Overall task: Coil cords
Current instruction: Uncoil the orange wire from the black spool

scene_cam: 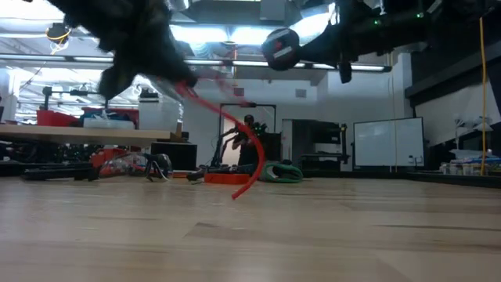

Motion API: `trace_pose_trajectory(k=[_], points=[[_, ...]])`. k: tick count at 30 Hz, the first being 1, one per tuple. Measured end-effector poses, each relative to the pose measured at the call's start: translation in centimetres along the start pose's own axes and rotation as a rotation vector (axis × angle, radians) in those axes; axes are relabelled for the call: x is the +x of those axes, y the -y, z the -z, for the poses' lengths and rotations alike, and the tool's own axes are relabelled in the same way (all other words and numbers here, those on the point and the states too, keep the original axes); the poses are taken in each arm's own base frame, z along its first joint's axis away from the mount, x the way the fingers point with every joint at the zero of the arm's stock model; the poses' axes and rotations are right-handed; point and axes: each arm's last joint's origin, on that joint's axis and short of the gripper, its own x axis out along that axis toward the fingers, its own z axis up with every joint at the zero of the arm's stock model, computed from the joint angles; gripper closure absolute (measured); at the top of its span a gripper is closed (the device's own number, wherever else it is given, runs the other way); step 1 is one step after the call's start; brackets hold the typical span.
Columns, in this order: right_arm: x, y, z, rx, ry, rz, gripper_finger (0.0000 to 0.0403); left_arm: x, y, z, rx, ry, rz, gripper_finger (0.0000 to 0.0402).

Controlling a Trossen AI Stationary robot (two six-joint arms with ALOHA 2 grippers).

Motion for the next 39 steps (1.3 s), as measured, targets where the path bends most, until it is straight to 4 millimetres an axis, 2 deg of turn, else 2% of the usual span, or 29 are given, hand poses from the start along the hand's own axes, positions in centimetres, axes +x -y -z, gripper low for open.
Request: trace_pose_trajectory(k=[6, 9, 12, 17, 20, 28, 33, 39], points=[[-0.2, -0.5, 1.6, 0.028, -0.232, -0.267, 0.0403, -0.3, -1.8, 0.7, -0.026, 0.012, -0.176, 0.0401], [-0.6, -0.4, 2.7, 0.049, -0.375, -0.31, 0.0403, -0.3, -2.0, 0.6, -0.038, 0.04, -0.205, 0.0401], [-1.0, 0.0, 3.9, 0.061, -0.5, -0.251, 0.0403, -0.3, -2.1, 0.3, -0.051, 0.068, -0.208, 0.0401], [-1.7, 1.1, 5.3, 0.024, -0.629, -0.014, 0.0403, -0.6, -1.5, -0.9, -0.096, 0.13, -0.157, 0.0401], [-1.9, 1.6, 5.6, -0.023, -0.631, 0.138, 0.0403, -0.8, -0.7, -1.8, -0.099, 0.171, -0.082, 0.0401], [-1.8, 2.5, 5.2, -0.13, -0.507, 0.45, 0.0403, -1.4, 2.5, -3.8, -0.056, 0.29, 0.199, 0.0401], [-1.7, 2.8, 4.9, -0.132, -0.439, 0.551, 0.0403, -2.1, 3.5, -3.9, -0.023, 0.321, 0.292, 0.0401], [-1.5, 3.5, 4.3, -0.087, -0.361, 0.629, 0.0403, -2.7, 4.0, -3.0, -0.005, 0.295, 0.326, 0.0401]])
